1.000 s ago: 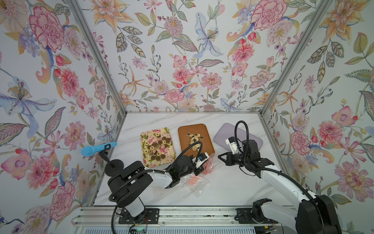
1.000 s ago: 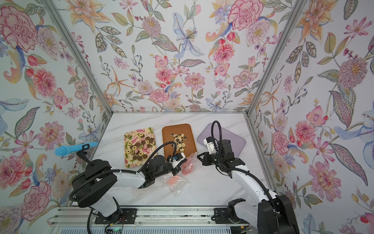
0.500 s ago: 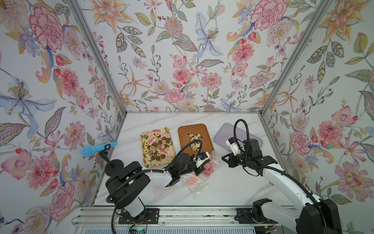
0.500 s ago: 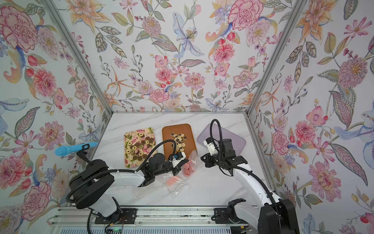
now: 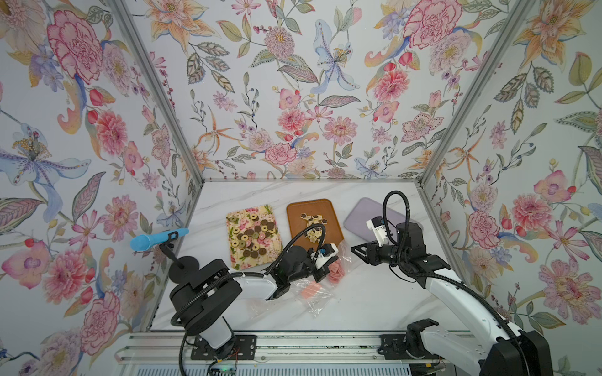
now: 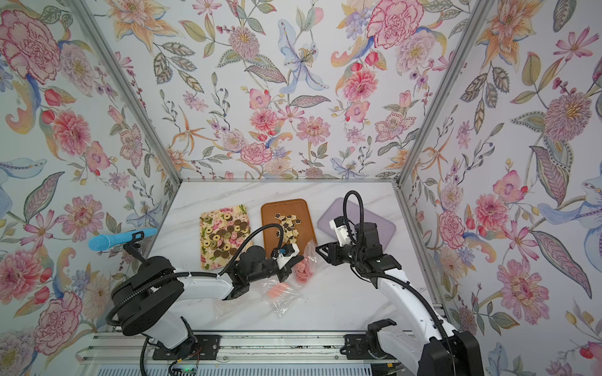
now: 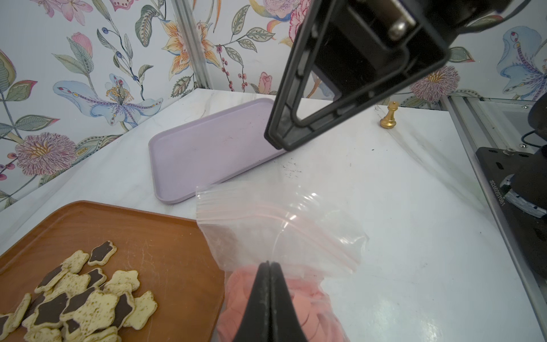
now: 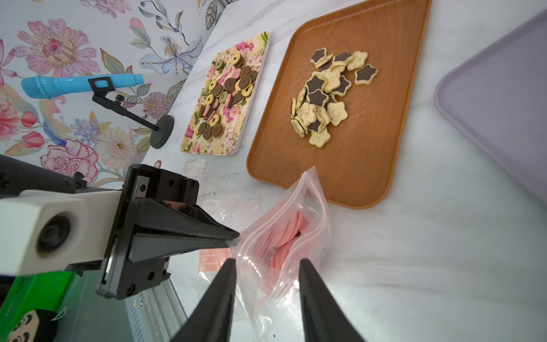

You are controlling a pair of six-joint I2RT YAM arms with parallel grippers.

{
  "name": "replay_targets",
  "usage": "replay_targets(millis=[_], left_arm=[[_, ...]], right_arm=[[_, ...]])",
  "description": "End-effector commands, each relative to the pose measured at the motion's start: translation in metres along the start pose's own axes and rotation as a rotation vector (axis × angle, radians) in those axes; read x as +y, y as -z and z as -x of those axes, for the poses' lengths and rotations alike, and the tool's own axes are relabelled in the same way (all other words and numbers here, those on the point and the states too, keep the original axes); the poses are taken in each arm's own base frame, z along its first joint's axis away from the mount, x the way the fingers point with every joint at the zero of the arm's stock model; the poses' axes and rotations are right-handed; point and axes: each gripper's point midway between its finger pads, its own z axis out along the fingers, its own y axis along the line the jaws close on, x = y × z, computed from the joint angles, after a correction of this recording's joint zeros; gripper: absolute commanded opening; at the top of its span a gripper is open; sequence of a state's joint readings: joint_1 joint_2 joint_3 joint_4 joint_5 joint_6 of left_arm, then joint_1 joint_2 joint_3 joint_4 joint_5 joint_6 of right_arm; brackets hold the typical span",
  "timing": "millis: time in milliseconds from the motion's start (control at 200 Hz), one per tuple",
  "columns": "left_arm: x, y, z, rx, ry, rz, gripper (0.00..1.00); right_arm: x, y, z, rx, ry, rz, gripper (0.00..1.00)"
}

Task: Pour cookies out of the ziploc bag
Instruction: Adjust the ziploc bag at the center of the board.

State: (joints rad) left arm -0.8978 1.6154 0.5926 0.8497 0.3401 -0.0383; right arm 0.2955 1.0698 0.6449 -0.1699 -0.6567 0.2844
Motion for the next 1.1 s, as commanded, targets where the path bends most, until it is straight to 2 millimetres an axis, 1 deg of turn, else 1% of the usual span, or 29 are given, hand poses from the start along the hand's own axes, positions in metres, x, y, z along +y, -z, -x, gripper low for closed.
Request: replay_targets(millis=[0, 255, 415, 456, 506, 581, 641, 726, 761, 786, 831, 856, 906, 951, 1001, 1056, 1096], left_arm=[[0.003, -0.004, 0.032, -0.095, -0.022, 0.012, 0.00], [0.004, -0.003, 0.031, -0.090, -0.025, 0.016, 0.00], [0.004, -0.004, 0.031, -0.090, -0.028, 0.017, 0.00], [0.004, -0.004, 0.030, -0.087, -0.027, 0.019, 0.00], [0.004, -0.004, 0.029, -0.086, -0.028, 0.019, 0.00], [0.003, -0.004, 0.028, -0.083, -0.027, 0.017, 0.00], [0.004, -0.005, 0.027, -0.083, -0.025, 0.016, 0.00], [0.004, -0.006, 0.026, -0.082, -0.023, 0.017, 0.00], [0.004, -0.006, 0.026, -0.080, -0.023, 0.019, 0.00], [0.005, -0.006, 0.026, -0.080, -0.022, 0.020, 0.06], [0.005, -0.006, 0.026, -0.077, -0.020, 0.023, 0.25], [0.005, -0.006, 0.026, -0.074, -0.018, 0.023, 0.33], [0.006, -0.005, 0.024, -0.068, -0.007, 0.027, 0.44], [0.006, -0.005, 0.023, -0.060, 0.008, 0.028, 0.48], [0.006, -0.005, 0.021, -0.043, 0.042, 0.030, 0.49], [0.007, -0.006, 0.017, -0.021, 0.102, 0.032, 0.48], [0.005, -0.007, 0.010, 0.014, 0.147, 0.029, 0.48]], right_arm=[[0.009, -0.008, 0.001, -0.005, -0.040, 0.068, 0.38], [0.013, -0.023, -0.001, 0.033, -0.033, 0.093, 0.38], [0.015, -0.032, -0.002, 0.058, -0.035, 0.102, 0.36], [0.016, -0.033, -0.002, 0.063, -0.034, 0.108, 0.33], [0.017, -0.034, -0.002, 0.063, -0.032, 0.112, 0.27], [0.020, -0.034, 0.001, 0.053, -0.024, 0.124, 0.14], [0.023, -0.034, 0.004, 0.044, -0.016, 0.132, 0.00], [0.024, -0.032, 0.007, 0.035, -0.010, 0.129, 0.00], [0.021, -0.031, 0.007, 0.036, -0.010, 0.116, 0.00], [0.019, -0.029, 0.007, 0.037, -0.012, 0.104, 0.00], [0.009, -0.026, 0.005, 0.042, -0.030, 0.067, 0.00], [0.003, -0.023, 0.005, 0.041, -0.041, 0.047, 0.00], [-0.013, -0.017, 0.002, 0.041, -0.072, -0.003, 0.00], [-0.027, -0.012, -0.002, 0.051, -0.096, -0.059, 0.00], [-0.040, -0.007, -0.006, 0.065, -0.109, -0.116, 0.00], [-0.050, -0.003, -0.010, 0.078, -0.125, -0.152, 0.00], [-0.054, -0.002, -0.012, 0.079, -0.132, -0.160, 0.00]])
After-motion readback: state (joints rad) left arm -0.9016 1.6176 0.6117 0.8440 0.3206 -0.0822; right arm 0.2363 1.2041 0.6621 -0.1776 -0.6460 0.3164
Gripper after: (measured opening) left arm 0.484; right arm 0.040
